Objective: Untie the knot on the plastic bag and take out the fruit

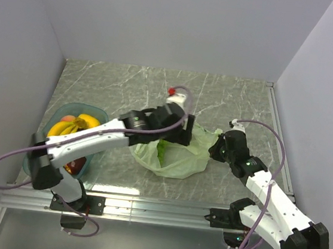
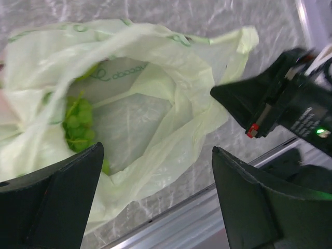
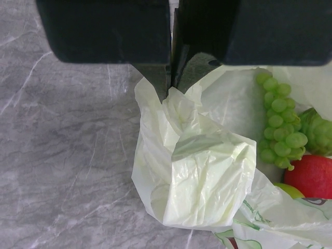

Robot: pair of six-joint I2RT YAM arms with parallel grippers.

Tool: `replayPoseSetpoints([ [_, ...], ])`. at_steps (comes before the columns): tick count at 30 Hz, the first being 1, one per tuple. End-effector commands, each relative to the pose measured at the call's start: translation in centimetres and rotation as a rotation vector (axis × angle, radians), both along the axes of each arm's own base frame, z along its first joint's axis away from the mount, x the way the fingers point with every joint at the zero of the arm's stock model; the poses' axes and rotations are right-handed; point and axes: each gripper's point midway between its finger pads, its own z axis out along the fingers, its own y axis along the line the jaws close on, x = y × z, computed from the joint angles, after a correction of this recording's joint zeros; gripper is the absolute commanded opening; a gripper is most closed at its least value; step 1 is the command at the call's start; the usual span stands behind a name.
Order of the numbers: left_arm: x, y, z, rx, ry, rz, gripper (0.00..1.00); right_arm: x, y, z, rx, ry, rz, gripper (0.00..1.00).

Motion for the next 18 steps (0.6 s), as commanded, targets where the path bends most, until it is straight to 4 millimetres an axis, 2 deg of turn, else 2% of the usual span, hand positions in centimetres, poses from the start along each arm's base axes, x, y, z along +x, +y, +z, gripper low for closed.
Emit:
replayPoseSetpoints([
  [1,0.7,-0.7,-0.6,0.154,-0.067,-0.025,0.89,0.5,-0.5,1.1,-0.005,-0.037,-0.026,0.00],
  [4,1.3,-1.2,-3.5,0.232,-0.050,-0.032,0.85,0.4,-0.7,0.9,-0.014,-0.034,-0.026,0.00],
  [5,1.8,-1.0,-5.1,0.282,-0.046,-0.017,0.85,0.3,-0.7,0.8,-0.013,-0.032,-0.027,0.00],
  [7,2.0,-0.4,-6.6,0.355,-0.038,-0.010,0.86,0.3,-0.8,0.7,-0.014,-0.034,-0.032,0.00],
  [8,2.5,0.1,-8.2,0.421,-0.037,0.010,0.86,0.2,-0.8,0.6,-0.013,-0.032,-0.034,0.00],
  [11,2.8,1.2,-11.3,0.529,-0.010,0.029,0.87,0.0,-0.9,0.4,-0.010,-0.028,-0.037,0.00],
  [13,3.4,1.8,-12.4,0.552,-0.003,0.057,0.86,0.0,-0.9,0.3,-0.012,-0.026,-0.037,0.00],
  [14,3.3,2.3,-13.7,0.575,0.009,0.057,0.86,-0.1,-0.9,0.3,-0.011,-0.027,-0.037,0.00],
  [18,4.6,3.1,-15.7,0.563,0.017,0.077,0.86,-0.2,-1.0,0.2,-0.011,-0.028,-0.043,0.00],
])
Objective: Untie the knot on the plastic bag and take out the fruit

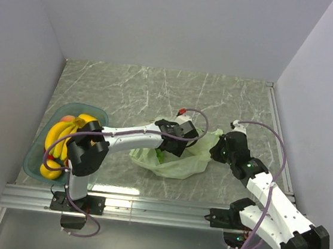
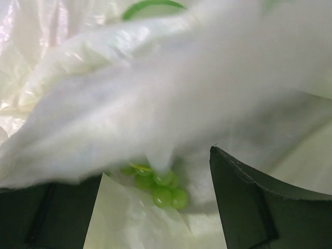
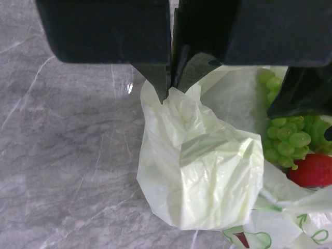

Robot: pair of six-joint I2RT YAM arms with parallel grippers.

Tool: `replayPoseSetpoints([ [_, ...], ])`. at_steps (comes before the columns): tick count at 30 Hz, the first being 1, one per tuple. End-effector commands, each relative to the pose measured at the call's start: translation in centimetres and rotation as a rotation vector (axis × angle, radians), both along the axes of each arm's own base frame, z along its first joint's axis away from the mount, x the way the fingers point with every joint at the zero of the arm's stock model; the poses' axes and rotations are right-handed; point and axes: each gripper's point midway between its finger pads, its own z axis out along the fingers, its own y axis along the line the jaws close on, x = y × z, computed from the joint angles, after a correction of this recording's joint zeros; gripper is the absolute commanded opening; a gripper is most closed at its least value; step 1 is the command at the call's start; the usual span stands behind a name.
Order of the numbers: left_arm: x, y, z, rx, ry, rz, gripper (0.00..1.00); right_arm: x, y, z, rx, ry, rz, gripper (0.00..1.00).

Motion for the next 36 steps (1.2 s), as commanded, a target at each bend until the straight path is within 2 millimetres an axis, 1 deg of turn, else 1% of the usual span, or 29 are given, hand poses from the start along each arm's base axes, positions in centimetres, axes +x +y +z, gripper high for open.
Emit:
replayPoseSetpoints([
  [1,2.2,0.6,-0.3,-0.014,-0.059,0.033,0.86,0.1,-0.6,0.2,-0.002,-0.019,-0.028,0.00],
  [2,2.7,0.9,-0.5,-0.015,-0.062,0.044,0.86,0.1,-0.6,0.2,-0.003,-0.020,-0.028,0.00],
  [5,3.6,0.8,-1.5,-0.033,-0.046,0.043,0.86,0.0,-0.5,0.1,-0.004,-0.015,-0.025,0.00],
  [8,3.8,0.6,-2.9,-0.038,-0.008,0.035,0.83,0.0,-0.6,0.1,-0.003,-0.015,-0.027,0.00],
  [9,3.6,0.4,-3.5,-0.041,0.013,0.025,0.82,0.0,-0.5,0.1,-0.003,-0.015,-0.027,0.00],
  [12,3.1,-0.5,-4.3,-0.078,0.049,0.003,0.79,0.1,-0.6,0.1,-0.005,-0.014,-0.030,0.00],
  [13,2.7,-0.6,-5.1,-0.077,0.074,-0.002,0.78,0.0,-0.6,0.0,-0.006,-0.013,-0.030,0.00],
  [14,2.2,-0.8,-5.5,-0.087,0.101,-0.009,0.70,0.0,-0.6,0.0,-0.005,-0.012,-0.031,0.00],
  [15,2.0,-0.8,-5.9,-0.085,0.115,-0.006,0.68,0.0,-0.6,-0.1,-0.005,-0.009,-0.030,0.00],
  [16,1.8,-0.7,-6.3,-0.082,0.125,-0.006,0.61,0.0,-0.6,-0.1,-0.004,-0.009,-0.031,0.00],
  [17,1.5,-0.8,-6.4,-0.086,0.135,-0.008,0.51,0.0,-0.6,-0.1,-0.003,-0.009,-0.032,0.00],
  [18,1.5,-0.7,-6.3,-0.088,0.135,-0.007,0.47,0.1,-0.6,0.0,-0.002,-0.012,-0.033,0.00],
  [19,1.4,-0.7,-5.9,-0.097,0.134,-0.010,0.43,0.1,-0.6,0.0,-0.001,-0.013,-0.034,0.00],
  [20,1.4,-0.8,-5.5,-0.100,0.131,-0.017,0.37,0.1,-0.6,0.1,-0.001,-0.015,-0.036,0.00],
  [21,1.2,-0.9,-5.2,-0.101,0.129,-0.027,0.34,0.1,-0.6,0.0,-0.003,-0.014,-0.037,0.00],
  [22,1.1,-1.1,-4.2,-0.112,0.120,-0.038,0.27,0.2,-0.6,0.1,-0.002,-0.015,-0.036,0.00],
  [24,0.4,-1.9,-3.0,-0.131,0.109,-0.081,0.14,0.2,-0.6,0.0,-0.002,-0.012,-0.037,0.00],
  [25,0.3,-2.5,-1.7,-0.167,0.089,-0.102,0.13,0.2,-0.5,0.0,-0.001,-0.012,-0.036,0.00],
  [27,-1.0,-3.9,-0.3,-0.221,0.093,-0.175,0.13,0.3,-0.5,0.0,-0.002,-0.011,-0.035,0.00],
  [28,-1.6,-4.3,1.2,-0.263,0.082,-0.207,0.13,0.4,-0.4,0.1,0.000,-0.013,-0.036,0.00],
  [29,-2.0,-5.4,2.4,-0.313,0.063,-0.248,0.13,0.5,-0.4,0.2,-0.002,-0.015,-0.037,0.00],
  [30,-2.3,-5.7,3.3,-0.342,0.050,-0.282,0.12,0.6,-0.5,0.2,-0.003,-0.014,-0.039,0.00],
  [31,-3.3,-6.2,5.1,-0.411,0.058,-0.332,0.13,0.6,-0.5,0.2,-0.004,-0.016,-0.038,0.00],
  [32,-3.4,-7.0,6.7,-0.473,0.033,-0.361,0.13,0.7,-0.5,0.3,-0.005,-0.018,-0.039,0.00],
  [33,-3.8,-7.2,7.7,-0.507,0.022,-0.390,0.13,0.7,-0.4,0.3,-0.004,-0.014,-0.036,0.00],
  [34,-4.3,-7.4,9.8,-0.563,0.002,-0.422,0.13,0.7,-0.4,0.3,-0.004,-0.014,-0.036,0.00],
  [36,-4.3,-7.6,12.1,-0.630,-0.045,-0.429,0.12,0.8,-0.3,0.2,-0.002,-0.012,-0.033,0.00],
])
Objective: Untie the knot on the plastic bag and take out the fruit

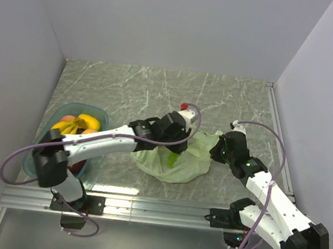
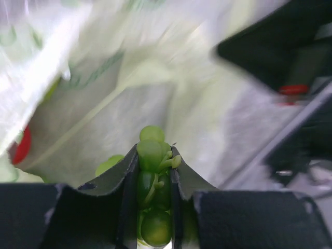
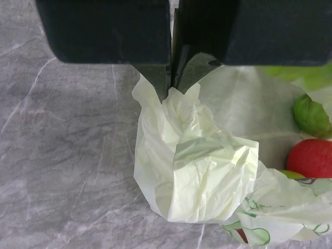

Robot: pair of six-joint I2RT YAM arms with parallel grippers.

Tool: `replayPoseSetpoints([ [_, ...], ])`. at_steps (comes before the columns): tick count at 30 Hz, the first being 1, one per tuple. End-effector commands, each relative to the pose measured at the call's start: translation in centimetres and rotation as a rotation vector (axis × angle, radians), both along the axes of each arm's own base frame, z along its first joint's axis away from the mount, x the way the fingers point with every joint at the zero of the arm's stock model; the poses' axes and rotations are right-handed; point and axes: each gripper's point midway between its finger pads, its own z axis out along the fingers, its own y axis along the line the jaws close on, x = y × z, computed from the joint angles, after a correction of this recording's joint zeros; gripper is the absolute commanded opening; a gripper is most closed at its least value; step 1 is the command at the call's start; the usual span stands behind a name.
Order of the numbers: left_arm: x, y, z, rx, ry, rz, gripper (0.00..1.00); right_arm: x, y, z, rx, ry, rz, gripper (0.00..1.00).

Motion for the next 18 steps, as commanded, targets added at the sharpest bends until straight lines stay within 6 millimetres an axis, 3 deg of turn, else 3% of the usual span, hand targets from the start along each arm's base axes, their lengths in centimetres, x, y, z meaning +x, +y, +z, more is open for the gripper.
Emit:
replayPoseSetpoints([
  [1,-0.2,-1.9,7.7,-0.249,-0.102,-0.076,0.12,0.9,-0.2,0.6,0.001,-0.030,-0.025,0.00],
  [6,1.7,0.1,12.2,-0.366,-0.148,0.035,0.10,0.9,-0.1,0.6,0.008,-0.033,-0.026,0.00],
  [9,3.7,3.2,14.5,-0.430,-0.178,0.167,0.08,0.9,-0.1,0.7,0.010,-0.035,-0.027,0.00],
  [12,6.3,8.3,16.4,-0.465,-0.217,0.357,0.08,0.7,-0.2,0.6,0.011,-0.035,-0.031,0.00],
  [13,7.6,11.6,16.7,-0.454,-0.225,0.458,0.07,0.7,-0.2,0.5,0.015,-0.036,-0.031,0.00],
  [15,8.9,15.3,16.8,-0.432,-0.229,0.592,0.07,0.6,-0.2,0.3,0.018,-0.030,-0.029,0.00],
  [16,9.1,17.3,17.8,-0.435,-0.249,0.649,0.06,0.5,-0.1,0.3,0.019,-0.029,-0.028,0.00],
  [17,9.6,20.3,16.9,-0.381,-0.237,0.738,0.07,0.5,-0.1,0.2,0.019,-0.027,-0.027,0.00],
  [18,9.7,21.9,17.0,-0.367,-0.241,0.790,0.07,0.5,-0.1,0.1,0.020,-0.026,-0.026,0.00],
])
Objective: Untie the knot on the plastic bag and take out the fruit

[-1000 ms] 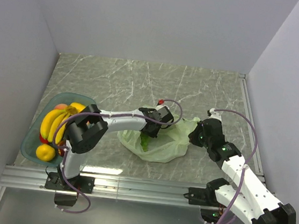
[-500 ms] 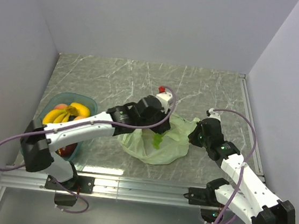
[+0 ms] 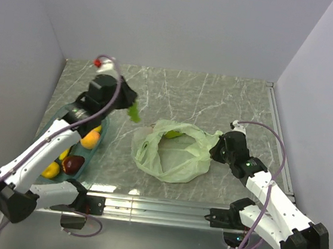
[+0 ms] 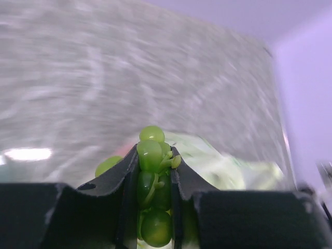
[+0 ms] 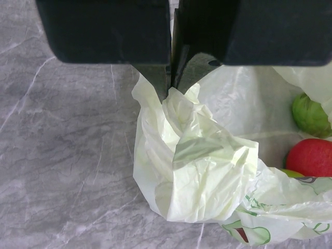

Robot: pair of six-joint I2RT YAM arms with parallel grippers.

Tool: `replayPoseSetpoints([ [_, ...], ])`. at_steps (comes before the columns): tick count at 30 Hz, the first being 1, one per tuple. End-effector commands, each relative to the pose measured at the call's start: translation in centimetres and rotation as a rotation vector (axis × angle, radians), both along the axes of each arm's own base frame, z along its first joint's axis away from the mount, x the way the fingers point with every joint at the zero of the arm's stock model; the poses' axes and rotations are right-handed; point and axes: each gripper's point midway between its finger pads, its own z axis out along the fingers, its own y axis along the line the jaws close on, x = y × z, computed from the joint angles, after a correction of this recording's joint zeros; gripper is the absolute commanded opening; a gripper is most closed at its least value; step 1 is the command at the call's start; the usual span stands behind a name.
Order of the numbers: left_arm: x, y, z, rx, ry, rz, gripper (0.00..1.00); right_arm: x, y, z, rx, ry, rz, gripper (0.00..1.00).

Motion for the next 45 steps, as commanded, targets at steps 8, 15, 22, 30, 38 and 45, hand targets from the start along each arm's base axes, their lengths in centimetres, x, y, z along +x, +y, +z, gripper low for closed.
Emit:
replayPoseSetpoints([
  [8,-4.9,22.8,-6.3,0.185,0.327,0.786,0.15,0.6,-0.1,0.3,0.008,-0.028,-0.017,0.00],
  [15,-7.7,27.2,-8.3,0.247,0.375,0.925,0.18,0.8,0.0,0.3,0.004,-0.026,-0.007,0.00],
  [22,-9.1,28.8,-9.1,0.274,0.411,1.000,0.82,1.0,0.1,0.6,0.000,-0.031,-0.003,0.00],
  [30,-8.0,27.7,-8.2,0.255,0.378,0.909,0.99,1.0,0.1,0.5,0.000,-0.028,-0.002,0.00],
  [38,-4.2,15.1,-3.9,-0.067,0.143,0.348,0.95,1.0,-0.1,0.3,-0.011,-0.026,-0.006,0.00],
  [45,-6.2,-0.2,-0.6,-0.093,0.055,-0.132,0.93,1.2,-0.2,0.3,-0.027,-0.026,-0.007,0.00],
])
